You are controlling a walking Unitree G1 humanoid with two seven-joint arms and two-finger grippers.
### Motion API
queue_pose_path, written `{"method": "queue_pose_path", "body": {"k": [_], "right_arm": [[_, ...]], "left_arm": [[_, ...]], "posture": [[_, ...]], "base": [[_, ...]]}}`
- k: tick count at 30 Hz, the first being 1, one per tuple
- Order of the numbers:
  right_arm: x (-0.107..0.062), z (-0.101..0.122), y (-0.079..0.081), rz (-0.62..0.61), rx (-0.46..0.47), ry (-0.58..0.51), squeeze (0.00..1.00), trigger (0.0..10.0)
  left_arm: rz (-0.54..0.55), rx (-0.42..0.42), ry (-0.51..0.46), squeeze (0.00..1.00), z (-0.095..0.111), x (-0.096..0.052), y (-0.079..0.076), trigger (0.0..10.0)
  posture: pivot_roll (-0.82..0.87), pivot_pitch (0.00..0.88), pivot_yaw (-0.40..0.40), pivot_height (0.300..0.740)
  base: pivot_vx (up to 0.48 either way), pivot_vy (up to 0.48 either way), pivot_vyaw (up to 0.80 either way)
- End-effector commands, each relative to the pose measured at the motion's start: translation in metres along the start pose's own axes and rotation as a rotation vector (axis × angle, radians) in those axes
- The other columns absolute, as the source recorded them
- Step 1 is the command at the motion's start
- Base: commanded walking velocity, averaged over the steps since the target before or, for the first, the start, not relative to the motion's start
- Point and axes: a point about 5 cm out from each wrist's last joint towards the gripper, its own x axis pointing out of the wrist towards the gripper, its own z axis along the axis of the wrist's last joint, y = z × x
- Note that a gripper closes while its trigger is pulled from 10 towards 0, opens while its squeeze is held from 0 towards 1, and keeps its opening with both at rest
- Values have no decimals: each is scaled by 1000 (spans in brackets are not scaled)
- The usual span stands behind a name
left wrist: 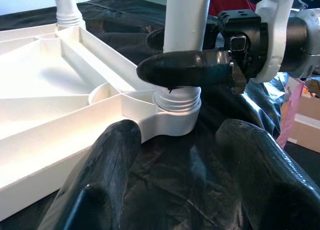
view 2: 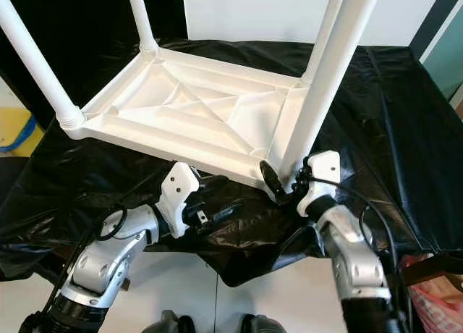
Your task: Building children table
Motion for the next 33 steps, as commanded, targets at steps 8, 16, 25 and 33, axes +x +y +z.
{"method": "queue_pose_path", "body": {"k": [8,16,25,33], "right_arm": [[4,-16,-1,60,-1,62,0,10000],[2,-24,-14,49,-16,87,0,0],[2,-24,-16,23,-5,84,0,10000],[3,-24,-16,-151,4,74,0,10000]], "left_arm": [[55,20,12,0,2,-2,3,10000],[67,29,10,0,4,-3,3,10000],[69,28,9,0,5,-3,2,10000],[66,22,9,0,4,-2,0,10000]], "posture": [[39,108,-41,740],[56,112,-49,740],[59,125,-51,740],[55,129,-59,740]], "base": [[0,0,0],[0,0,0],[0,0,0],[0,0,0]]}}
